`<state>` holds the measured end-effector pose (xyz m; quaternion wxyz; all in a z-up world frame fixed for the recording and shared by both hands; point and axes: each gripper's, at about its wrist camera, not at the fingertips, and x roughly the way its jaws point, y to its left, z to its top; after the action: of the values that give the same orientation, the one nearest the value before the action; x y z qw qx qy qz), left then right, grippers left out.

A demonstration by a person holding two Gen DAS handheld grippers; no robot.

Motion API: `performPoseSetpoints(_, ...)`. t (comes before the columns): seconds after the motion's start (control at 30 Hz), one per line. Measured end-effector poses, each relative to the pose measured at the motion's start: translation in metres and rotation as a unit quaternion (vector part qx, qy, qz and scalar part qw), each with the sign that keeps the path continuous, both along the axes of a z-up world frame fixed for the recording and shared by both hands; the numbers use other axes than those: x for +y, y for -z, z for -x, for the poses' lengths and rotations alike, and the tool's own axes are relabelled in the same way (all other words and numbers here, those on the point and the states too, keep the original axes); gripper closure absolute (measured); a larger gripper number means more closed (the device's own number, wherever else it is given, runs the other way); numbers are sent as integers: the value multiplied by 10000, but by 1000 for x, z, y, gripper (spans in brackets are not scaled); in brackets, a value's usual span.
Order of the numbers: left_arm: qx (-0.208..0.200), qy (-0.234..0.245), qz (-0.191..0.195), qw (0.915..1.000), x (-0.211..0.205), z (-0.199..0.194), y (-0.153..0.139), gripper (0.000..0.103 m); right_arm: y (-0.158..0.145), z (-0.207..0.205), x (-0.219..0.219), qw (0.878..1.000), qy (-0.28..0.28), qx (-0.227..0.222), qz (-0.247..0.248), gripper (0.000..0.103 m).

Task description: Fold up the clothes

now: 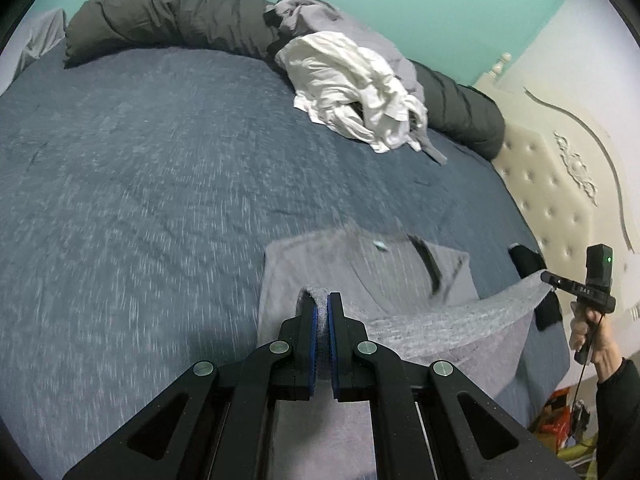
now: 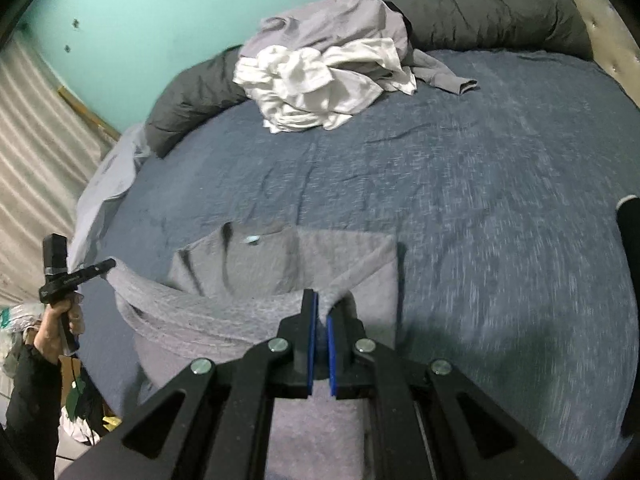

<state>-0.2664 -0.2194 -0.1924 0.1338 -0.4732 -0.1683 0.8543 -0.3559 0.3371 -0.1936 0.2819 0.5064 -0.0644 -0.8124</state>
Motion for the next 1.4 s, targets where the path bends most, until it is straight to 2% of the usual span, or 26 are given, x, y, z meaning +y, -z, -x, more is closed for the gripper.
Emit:
performPoseSetpoints(0.13, -99, -63, -48, 9999, -5, 42, 18, 98, 21, 36, -5, 9998, 121, -108, -145, 99)
performPoseSetpoints(0.33, -335, -191, -61, 9992, -6, 89, 59, 98, 68, 77, -10, 9984, 414, -332, -205, 99)
performPoseSetpoints(0.47, -532, -372, 11, 9979, -2, 104, 96, 95, 102, 87, -10, 9967, 661, -460, -142, 98)
performPoseSetpoints(0.57, -575, -463, 18, 9973, 0, 106, 111, 93, 120, 88, -8, 9952, 779, -571, -145, 95)
performPoseSetpoints(0.67, -513, -544, -51, 9972, -2, 103, 115, 87, 112, 77, -4, 9966, 708, -401, -154, 85)
performPoseSetpoints(0.7, -443, -592, -93, 9972, -5, 101, 111, 83, 108, 73, -3, 9971, 672, -326, -156, 75)
performPoseSetpoints(0.77, -273, -711, -121, 9970, -12, 96, 100, 48, 99, 65, 0, 9979, 600, -176, -161, 65)
performPoseSetpoints(0.87, -86, -706, -221, 9972, -20, 84, 81, 47, 86, 52, 3, 9986, 491, 49, -167, 65)
performPoseSetpoints(0.97, 31, -460, -11, 9989, -12, 67, 68, 47, 73, 40, 7, 9987, 381, 273, -173, 65)
performPoseSetpoints(1.03, 37, -144, 267, 9995, 1, 56, 68, 47, 73, 26, -2, 9986, 124, 344, -380, 65)
performPoseSetpoints(1.17, -121, 393, 697, 9967, 29, 46, 80, 47, 87, 10, -22, 9951, -292, 341, -879, 65)
performPoseSetpoints(1.4, -455, 478, 1163, 9910, 49, 55, 113, 47, 114, 14, -38, 9895, -496, 241, -1337, 65)
